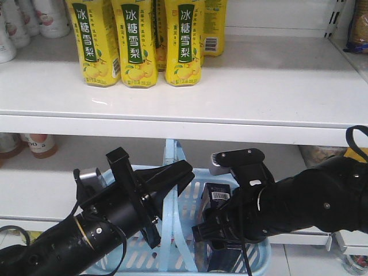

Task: Left arm holds basket, right arm returns cookies
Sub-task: 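Close the right gripper on the top of the cookie box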

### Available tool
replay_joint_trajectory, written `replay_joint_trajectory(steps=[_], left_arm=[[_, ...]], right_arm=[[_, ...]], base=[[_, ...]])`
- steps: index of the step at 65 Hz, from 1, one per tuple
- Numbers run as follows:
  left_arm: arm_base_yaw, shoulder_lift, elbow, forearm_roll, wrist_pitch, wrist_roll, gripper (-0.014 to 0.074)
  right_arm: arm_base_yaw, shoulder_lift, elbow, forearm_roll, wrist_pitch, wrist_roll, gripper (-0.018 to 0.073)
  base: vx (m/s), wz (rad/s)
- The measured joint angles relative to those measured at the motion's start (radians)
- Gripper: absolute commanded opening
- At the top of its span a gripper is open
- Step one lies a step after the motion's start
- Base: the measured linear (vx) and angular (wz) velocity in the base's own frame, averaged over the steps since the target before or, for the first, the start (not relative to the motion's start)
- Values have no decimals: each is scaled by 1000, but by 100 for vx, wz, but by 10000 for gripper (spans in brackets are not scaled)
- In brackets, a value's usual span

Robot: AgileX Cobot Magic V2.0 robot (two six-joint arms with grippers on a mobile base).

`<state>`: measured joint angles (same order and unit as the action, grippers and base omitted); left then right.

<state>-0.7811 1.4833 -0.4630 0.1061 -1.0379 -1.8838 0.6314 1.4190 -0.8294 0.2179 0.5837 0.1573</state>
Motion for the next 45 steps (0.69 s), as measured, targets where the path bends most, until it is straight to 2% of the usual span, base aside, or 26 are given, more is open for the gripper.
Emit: replay_joint_trajectory(steps=[13, 27, 45], left_arm=[[0, 0, 0, -5, 1, 2, -3], [0, 0, 0, -5, 4, 3, -3], [0, 0, 0, -5, 4, 3, -3]], right_arm=[[0, 0, 0, 1, -9, 3, 273], [0, 0, 4, 0, -7, 3, -13], [0, -4, 4, 8, -3, 3, -11]], base=[[0, 0], [0, 0], [0, 0]])
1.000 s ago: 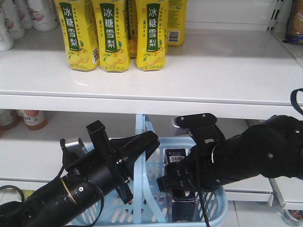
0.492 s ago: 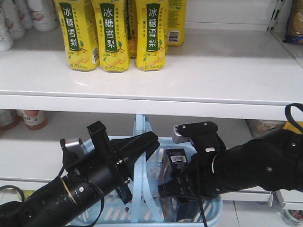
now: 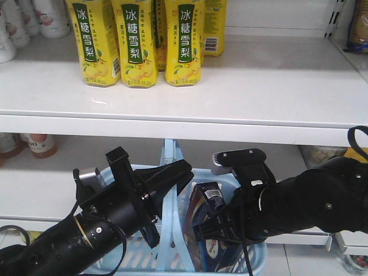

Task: Left arm holds basket, right arm returns cookies
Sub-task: 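Close the right gripper on the top of the cookie box, then lift the cookie box out of the basket with the right gripper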

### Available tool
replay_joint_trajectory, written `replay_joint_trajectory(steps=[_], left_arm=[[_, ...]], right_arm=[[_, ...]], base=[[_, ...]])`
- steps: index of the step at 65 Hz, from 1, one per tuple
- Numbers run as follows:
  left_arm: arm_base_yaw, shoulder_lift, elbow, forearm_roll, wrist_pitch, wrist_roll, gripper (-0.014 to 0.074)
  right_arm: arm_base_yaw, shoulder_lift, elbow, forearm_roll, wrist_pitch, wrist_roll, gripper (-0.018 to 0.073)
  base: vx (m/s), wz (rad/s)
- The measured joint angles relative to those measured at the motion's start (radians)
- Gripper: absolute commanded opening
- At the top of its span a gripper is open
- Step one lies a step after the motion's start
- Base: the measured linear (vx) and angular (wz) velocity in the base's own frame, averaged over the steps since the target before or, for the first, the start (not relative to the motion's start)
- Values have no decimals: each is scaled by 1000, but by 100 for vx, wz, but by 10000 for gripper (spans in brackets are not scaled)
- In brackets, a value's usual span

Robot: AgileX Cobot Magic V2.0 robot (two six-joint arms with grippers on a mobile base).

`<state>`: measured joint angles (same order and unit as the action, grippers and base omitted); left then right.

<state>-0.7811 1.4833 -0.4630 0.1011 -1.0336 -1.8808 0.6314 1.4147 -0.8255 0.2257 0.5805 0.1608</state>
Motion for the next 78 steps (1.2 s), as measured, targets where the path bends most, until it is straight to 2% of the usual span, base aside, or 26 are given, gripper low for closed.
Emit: replay_joint_trajectory(steps=[78], left_arm=[[0, 0, 0, 0, -17, -12, -3]], right_arm=[[0, -417, 2, 7, 153, 1, -11]], base=[[0, 0]])
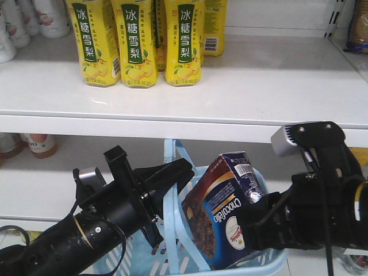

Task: Left arm holds basket, right arm returns cookies
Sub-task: 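Lift the cookie box out of the basket with the right gripper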

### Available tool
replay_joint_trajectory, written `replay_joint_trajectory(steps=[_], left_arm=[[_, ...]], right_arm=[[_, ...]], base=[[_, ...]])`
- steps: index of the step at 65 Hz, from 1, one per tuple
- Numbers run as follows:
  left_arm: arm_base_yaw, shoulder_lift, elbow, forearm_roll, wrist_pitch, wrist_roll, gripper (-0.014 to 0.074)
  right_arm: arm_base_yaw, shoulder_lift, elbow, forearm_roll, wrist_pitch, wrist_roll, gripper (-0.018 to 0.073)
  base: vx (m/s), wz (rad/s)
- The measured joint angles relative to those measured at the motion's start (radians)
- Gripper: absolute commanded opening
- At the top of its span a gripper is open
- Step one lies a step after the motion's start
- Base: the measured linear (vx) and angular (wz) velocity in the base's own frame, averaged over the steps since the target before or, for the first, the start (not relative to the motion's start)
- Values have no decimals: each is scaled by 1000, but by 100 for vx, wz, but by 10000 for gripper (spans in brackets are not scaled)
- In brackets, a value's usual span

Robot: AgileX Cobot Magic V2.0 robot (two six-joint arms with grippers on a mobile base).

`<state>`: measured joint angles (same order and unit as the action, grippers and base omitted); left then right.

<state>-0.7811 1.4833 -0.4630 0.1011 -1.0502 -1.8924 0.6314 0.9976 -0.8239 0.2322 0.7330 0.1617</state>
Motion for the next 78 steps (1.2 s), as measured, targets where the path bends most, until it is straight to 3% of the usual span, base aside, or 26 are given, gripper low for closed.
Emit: replay_joint_trajectory(steps=[50, 64, 78], left_arm=[[0, 0, 0, 7, -3, -1, -3], [0, 0, 0, 7, -3, -1, -3], [0, 0, 0, 7, -3, -1, -3]], right_arm=[[0, -314, 1, -36, 52, 0, -6], [0, -367, 1, -109, -40, 6, -6], [0, -369, 1, -183, -222, 7, -6]], base=[[0, 0], [0, 0], [0, 0]])
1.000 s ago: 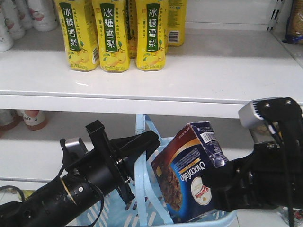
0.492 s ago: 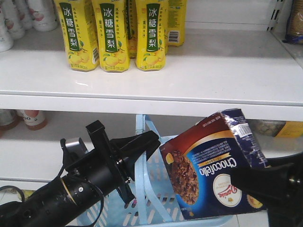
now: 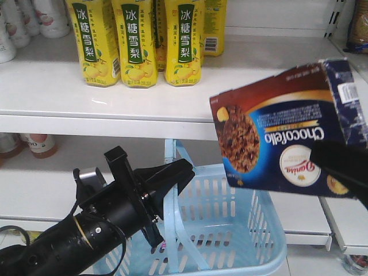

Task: Left arm holds basket, right arm returns cookies
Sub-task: 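Lift the cookie box out of the basket with the right gripper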

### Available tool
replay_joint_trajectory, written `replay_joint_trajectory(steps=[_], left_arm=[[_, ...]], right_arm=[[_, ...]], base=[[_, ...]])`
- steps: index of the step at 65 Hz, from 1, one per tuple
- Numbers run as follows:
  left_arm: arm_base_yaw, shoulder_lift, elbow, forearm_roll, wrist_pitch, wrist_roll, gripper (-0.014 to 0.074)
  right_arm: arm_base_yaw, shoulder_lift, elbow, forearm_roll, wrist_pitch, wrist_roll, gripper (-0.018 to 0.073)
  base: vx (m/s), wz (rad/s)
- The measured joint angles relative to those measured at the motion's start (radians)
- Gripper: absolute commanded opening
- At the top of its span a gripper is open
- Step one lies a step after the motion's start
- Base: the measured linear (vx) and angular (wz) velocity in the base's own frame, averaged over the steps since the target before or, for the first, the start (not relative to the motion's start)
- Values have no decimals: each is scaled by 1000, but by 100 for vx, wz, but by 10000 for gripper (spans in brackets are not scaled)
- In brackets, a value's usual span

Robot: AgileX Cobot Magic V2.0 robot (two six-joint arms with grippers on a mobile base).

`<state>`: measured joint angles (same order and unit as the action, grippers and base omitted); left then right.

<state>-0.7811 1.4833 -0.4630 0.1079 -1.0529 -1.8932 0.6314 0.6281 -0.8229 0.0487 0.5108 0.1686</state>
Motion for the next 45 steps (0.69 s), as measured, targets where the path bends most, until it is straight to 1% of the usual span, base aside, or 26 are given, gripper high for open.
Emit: replay_joint_trajectory(steps=[8, 20, 33, 40, 45], left_arm=[[0, 0, 0, 0, 0, 0, -3], [0, 0, 0, -1, 0, 0, -3], [0, 0, 0, -1, 0, 0, -3], [0, 0, 0, -1, 0, 0, -3], [0, 0, 0, -2, 0, 0, -3]], right_arm=[[0, 0, 0, -65, -118, 1, -6], [0, 10, 0, -152, -223, 1, -5], [-10, 68, 0, -168, -284, 1, -5], [-77, 101, 0, -167, -311, 1, -5], [-155, 121, 1, -165, -331, 1, -5]], base=[[0, 0], [0, 0], [0, 0], [0, 0], [0, 0]])
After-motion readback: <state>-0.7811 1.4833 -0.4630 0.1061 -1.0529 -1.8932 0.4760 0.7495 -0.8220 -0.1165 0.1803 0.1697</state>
